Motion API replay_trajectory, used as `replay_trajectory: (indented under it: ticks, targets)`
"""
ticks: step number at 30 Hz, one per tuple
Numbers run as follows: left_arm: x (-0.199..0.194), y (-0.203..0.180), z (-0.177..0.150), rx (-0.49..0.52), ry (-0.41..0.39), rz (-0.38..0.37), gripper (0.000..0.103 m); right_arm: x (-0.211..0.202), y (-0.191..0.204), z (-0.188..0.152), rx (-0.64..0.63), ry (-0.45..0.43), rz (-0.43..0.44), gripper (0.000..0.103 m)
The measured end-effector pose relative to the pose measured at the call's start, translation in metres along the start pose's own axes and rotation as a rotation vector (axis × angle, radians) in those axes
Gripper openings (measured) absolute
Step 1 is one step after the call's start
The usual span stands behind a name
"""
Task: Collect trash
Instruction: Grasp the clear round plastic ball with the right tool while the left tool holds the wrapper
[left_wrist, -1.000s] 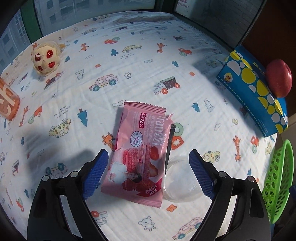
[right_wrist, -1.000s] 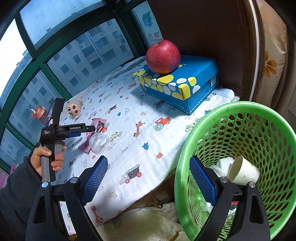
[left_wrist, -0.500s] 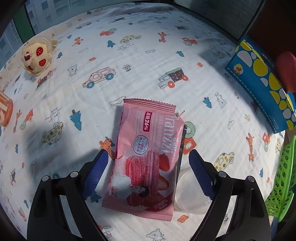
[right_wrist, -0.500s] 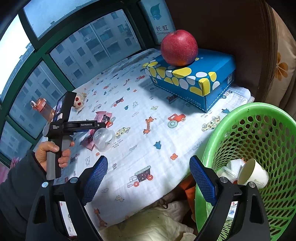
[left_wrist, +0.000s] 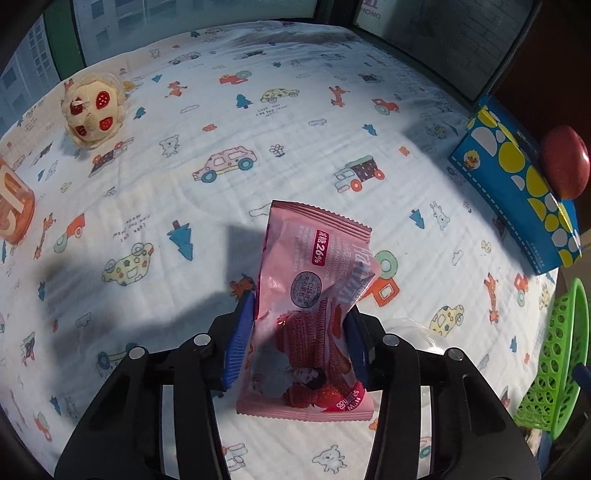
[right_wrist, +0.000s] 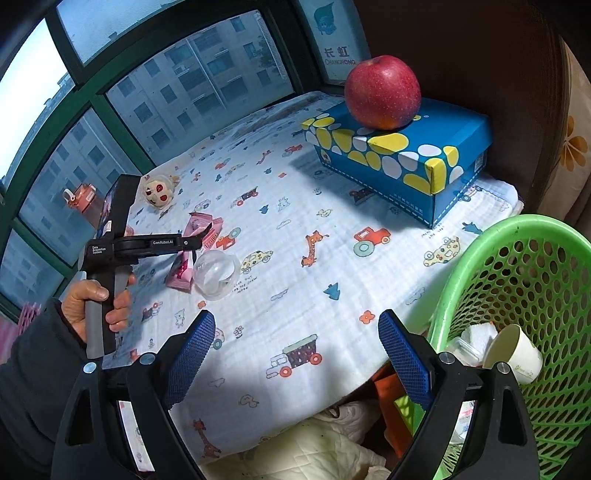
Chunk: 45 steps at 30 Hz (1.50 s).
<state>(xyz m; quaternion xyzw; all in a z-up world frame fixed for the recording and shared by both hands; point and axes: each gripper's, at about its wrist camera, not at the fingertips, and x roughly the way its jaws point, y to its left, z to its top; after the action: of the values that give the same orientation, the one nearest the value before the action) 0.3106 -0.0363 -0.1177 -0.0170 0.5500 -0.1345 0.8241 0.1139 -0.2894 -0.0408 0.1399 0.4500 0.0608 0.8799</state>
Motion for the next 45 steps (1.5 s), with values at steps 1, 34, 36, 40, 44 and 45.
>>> replay_trajectory:
  ticks: [1, 34, 36, 40, 44, 45]
  targets:
    - [-0.005, 0.003, -0.001, -0.003, -0.009, 0.000, 0.045, 0.003, 0.004, 0.001, -0.011, 0.004, 0.001, 0.087]
    - [-0.088, 0.055, -0.062, -0.066, -0.104, 0.046, 0.043, 0.160, 0.123, 0.026, -0.367, 0.142, -0.036, 0.074]
    - [-0.088, 0.055, -0.064, -0.064, -0.103, 0.047, 0.043, 0.165, 0.122, 0.027, -0.366, 0.149, -0.043, 0.072]
    - [-0.088, 0.055, -0.067, -0.067, -0.100, 0.048, 0.043, 0.173, 0.121, 0.026, -0.360, 0.172, -0.045, 0.065]
    - [-0.089, 0.055, -0.069, -0.069, -0.099, 0.054, 0.043, 0.171, 0.121, 0.025, -0.351, 0.172, -0.035, 0.057]
    - [-0.089, 0.055, -0.070, -0.069, -0.099, 0.056, 0.043, 0.168, 0.122, 0.025, -0.350, 0.169, -0.029, 0.057]
